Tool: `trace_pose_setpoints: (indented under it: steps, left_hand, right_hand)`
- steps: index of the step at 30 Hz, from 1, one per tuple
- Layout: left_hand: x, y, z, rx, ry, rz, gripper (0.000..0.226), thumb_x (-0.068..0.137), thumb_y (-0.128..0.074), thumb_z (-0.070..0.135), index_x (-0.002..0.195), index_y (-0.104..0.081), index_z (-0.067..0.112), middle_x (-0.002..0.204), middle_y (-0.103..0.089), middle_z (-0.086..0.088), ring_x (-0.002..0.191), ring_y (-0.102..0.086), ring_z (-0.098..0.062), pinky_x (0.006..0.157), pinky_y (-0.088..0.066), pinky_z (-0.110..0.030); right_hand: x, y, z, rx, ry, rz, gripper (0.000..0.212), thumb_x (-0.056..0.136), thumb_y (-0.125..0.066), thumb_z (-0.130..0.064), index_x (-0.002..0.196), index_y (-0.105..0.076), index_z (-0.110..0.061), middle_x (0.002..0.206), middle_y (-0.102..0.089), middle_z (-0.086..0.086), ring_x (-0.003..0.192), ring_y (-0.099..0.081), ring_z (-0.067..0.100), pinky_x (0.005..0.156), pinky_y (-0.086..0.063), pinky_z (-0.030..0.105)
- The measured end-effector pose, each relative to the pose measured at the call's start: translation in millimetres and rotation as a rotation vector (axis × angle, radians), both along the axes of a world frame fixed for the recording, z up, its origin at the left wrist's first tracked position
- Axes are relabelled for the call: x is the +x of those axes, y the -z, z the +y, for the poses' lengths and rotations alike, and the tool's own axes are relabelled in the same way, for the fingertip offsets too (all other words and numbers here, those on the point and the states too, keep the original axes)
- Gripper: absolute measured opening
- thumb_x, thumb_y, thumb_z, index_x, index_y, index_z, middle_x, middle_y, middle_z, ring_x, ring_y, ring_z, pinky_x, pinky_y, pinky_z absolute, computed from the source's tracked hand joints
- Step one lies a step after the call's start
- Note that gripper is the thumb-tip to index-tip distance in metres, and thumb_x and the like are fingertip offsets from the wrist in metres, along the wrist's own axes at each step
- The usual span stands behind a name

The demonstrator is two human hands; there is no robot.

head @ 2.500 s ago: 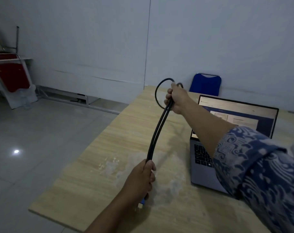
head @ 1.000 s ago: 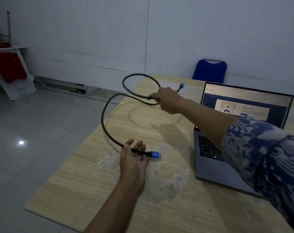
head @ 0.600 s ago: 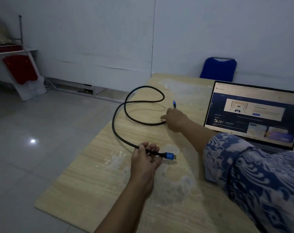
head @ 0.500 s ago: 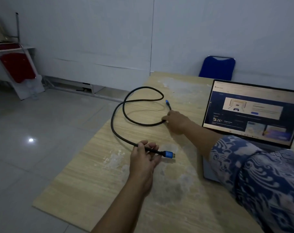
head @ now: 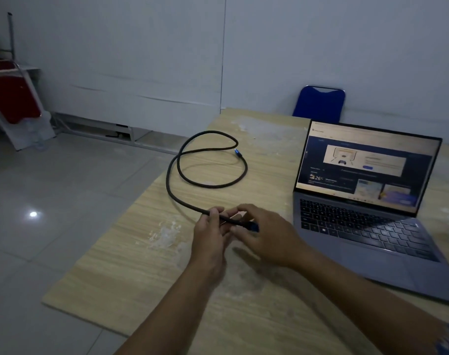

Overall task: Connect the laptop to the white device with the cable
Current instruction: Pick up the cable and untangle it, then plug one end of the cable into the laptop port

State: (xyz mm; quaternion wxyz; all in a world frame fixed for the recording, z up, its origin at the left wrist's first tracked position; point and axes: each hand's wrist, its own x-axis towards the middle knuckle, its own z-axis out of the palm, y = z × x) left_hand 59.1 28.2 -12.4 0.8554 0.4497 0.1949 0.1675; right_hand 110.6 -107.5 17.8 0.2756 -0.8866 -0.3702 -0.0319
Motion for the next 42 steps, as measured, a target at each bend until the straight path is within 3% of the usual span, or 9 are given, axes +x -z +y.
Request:
trace_pose_setpoints:
  steps: [4,9,12,15,18,22,27,33,42]
  left_hand:
    - [-2.8,-2.4,-0.5,0.050,0.007,-0.016,0.024,0.104,-0.042,0.029,0.113,-0.058,0.013,0.103,-0.077,-0.005,0.095,-0.074,-0.020,0.073,-0.054,-0.036]
    - [2.5,-26.8,34.9,0.040,-0.149,-0.061,0.022,0.102,-0.047,0.019,0.122,-0.052,0.013,0.114,-0.070,-0.006,0.088,-0.072,-0.018,0.070,-0.056,-0.033]
    - [5.1,-42.7,53.4,0.579,-0.174,-0.050,0.037,0.099,-0.049,0.017,0.134,-0.043,0.025,0.120,-0.062,0.007,0.102,-0.064,-0.014,0.076,-0.051,-0.027]
    - [10.8,-54.1,57.0,1.165,-0.162,-0.094,0.042,0.096,-0.053,0.018,0.138,-0.047,0.023,0.130,-0.051,0.008,0.113,-0.054,-0.015,0.088,-0.045,-0.028]
    - [16.9,-58.9,51.3,1.525,-0.066,-0.181,0.041,0.096,-0.056,0.020,0.136,-0.051,0.017,0.141,-0.048,-0.003,0.133,-0.041,-0.023,0.111,-0.033,-0.041]
    - [14.9,-58.8,25.6,1.844,0.079,-0.325,0.036,0.099,-0.041,0.041,0.127,-0.058,0.026,0.132,-0.055,0.001,0.128,-0.041,-0.023,0.113,-0.028,-0.044]
    - [12.7,-46.0,3.0,1.870,0.202,-0.308,0.039,0.096,-0.036,0.059,0.093,-0.063,0.032,0.082,-0.052,0.014,0.082,-0.045,-0.010,0.088,-0.035,-0.039]
    - [7.5,-36.4,-0.5,1.454,0.381,-0.320,0.034,0.097,-0.047,0.053,0.073,-0.048,0.029,0.057,-0.047,0.010,0.052,-0.042,-0.007,0.052,-0.033,-0.022]
    - [-3.0,-39.5,-20.6,1.256,0.394,-0.381,0.017,0.098,-0.054,0.040,0.087,-0.062,0.030,0.063,-0.054,0.003,0.054,-0.046,-0.011,0.052,-0.039,-0.026]
  right_hand:
    - [-16.1,3.3,-9.9,0.051,0.064,-0.103,0.023,0.096,-0.056,-0.045,0.115,-0.056,-0.033,0.096,-0.070,-0.008,0.081,-0.064,0.012,0.067,-0.056,0.036]
    - [-25.7,-6.9,-28.6,0.132,0.143,-0.068,0.017,0.100,-0.045,-0.047,0.095,-0.055,-0.035,0.078,-0.064,-0.011,0.066,-0.059,0.007,0.055,-0.052,0.037]
    - [-30.5,-16.1,-41.4,0.240,0.219,0.130,0.023,0.103,-0.043,-0.041,0.090,-0.059,-0.031,0.079,-0.070,-0.012,0.065,-0.065,0.009,0.057,-0.052,0.036]
    - [-35.5,-29.9,-51.8,0.412,0.266,0.545,0.033,0.105,-0.038,-0.038,0.094,-0.064,-0.021,0.081,-0.075,-0.009,0.064,-0.069,0.009,0.059,-0.045,0.029]
    - [-41.4,-40.3,-63.0,0.476,0.273,0.867,0.038,0.105,-0.037,-0.039,0.099,-0.065,-0.014,0.072,-0.073,-0.003,0.060,-0.065,0.010,0.060,-0.046,0.028]
    - [-45.1,-41.8,-76.1,0.473,0.247,1.000,0.037,0.104,-0.041,-0.041,0.099,-0.065,-0.013,0.067,-0.063,-0.003,0.055,-0.054,0.011,0.058,-0.044,0.028]
    - [-49.3,-39.3,-90.6,0.428,0.244,0.968,0.041,0.103,-0.042,-0.045,0.105,-0.070,-0.015,0.068,-0.062,-0.006,0.055,-0.051,0.009,0.057,-0.042,0.026]
    - [-57.5,-30.2,-108.7,0.577,0.214,0.647,0.024,0.095,-0.063,-0.034,0.119,-0.062,-0.028,0.089,-0.077,-0.001,0.062,-0.063,0.010,0.061,-0.051,0.024]
    - [-58.5,-30.6,-105.5,1.028,0.305,0.804,0.033,0.093,-0.067,-0.028,0.124,-0.056,-0.023,0.096,-0.077,0.001,0.066,-0.063,0.014,0.065,-0.054,0.034]
